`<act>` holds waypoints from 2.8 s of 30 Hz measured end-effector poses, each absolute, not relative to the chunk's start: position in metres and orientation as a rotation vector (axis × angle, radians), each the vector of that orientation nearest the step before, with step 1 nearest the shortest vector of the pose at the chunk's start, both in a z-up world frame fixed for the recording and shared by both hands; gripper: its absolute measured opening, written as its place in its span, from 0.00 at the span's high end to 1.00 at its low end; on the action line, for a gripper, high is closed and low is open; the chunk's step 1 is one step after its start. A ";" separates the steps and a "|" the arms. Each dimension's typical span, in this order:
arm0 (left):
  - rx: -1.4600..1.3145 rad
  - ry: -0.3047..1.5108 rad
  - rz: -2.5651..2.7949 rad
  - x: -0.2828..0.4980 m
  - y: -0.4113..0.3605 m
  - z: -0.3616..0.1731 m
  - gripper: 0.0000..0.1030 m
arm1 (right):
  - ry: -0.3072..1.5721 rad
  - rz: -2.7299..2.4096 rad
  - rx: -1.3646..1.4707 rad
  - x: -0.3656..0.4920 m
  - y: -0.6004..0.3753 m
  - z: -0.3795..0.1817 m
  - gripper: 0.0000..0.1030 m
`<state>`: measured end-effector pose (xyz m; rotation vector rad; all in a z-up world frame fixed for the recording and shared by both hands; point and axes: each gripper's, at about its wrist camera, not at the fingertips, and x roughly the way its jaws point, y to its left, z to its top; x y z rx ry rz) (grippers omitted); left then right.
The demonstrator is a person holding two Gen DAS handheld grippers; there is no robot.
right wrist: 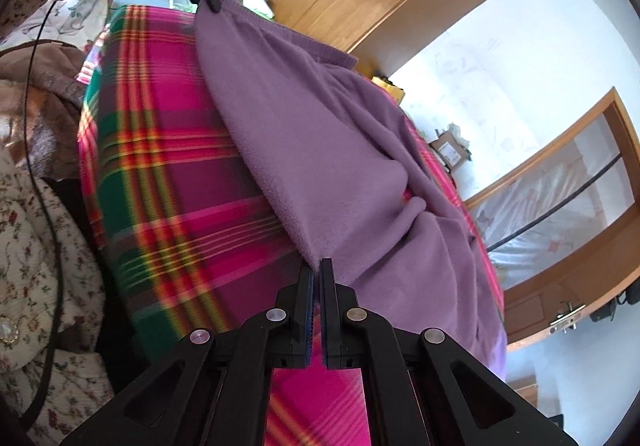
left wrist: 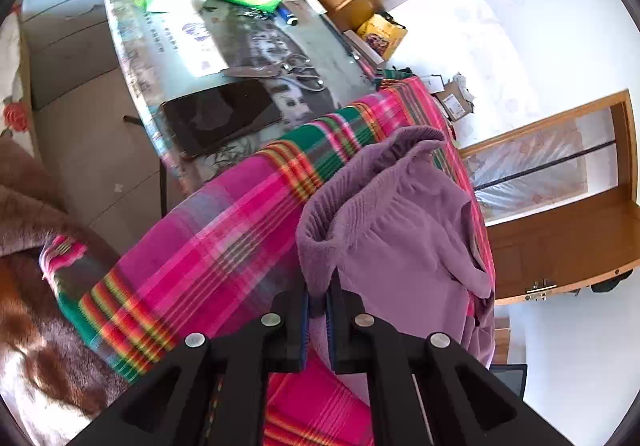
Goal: Fold clothes
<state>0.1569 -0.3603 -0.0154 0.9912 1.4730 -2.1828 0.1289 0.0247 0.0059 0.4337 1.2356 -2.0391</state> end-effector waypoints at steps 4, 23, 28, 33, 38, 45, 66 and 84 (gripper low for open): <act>0.999 1.482 -2.176 0.166 -0.361 -0.020 0.93 | 1.229 -2.028 0.446 0.134 0.025 0.002 0.98; 0.991 1.522 -2.161 0.193 -0.361 -0.029 0.96 | 1.201 -2.030 0.497 0.136 0.026 0.001 0.98; 0.989 1.519 -2.162 0.193 -0.363 -0.029 0.96 | 1.088 -2.131 0.557 0.115 0.039 0.015 0.98; 1.010 1.506 -2.155 0.194 -0.364 -0.031 0.96 | 1.019 -2.192 0.597 0.100 0.045 0.022 0.97; 1.044 1.434 -2.174 0.198 -0.362 -0.026 0.95 | 1.007 -2.170 0.597 0.093 0.033 0.018 0.97; 0.954 1.284 -2.231 0.205 -0.377 0.007 0.95 | 0.929 -2.149 0.573 0.082 0.010 0.023 0.96; 1.412 0.922 -2.524 -0.004 -0.376 0.026 0.72 | 0.676 -2.056 0.648 0.046 -0.075 0.031 0.96; 1.602 0.904 -2.477 -0.085 -0.399 -0.003 0.72 | 0.605 -2.001 0.706 0.009 -0.127 0.030 0.95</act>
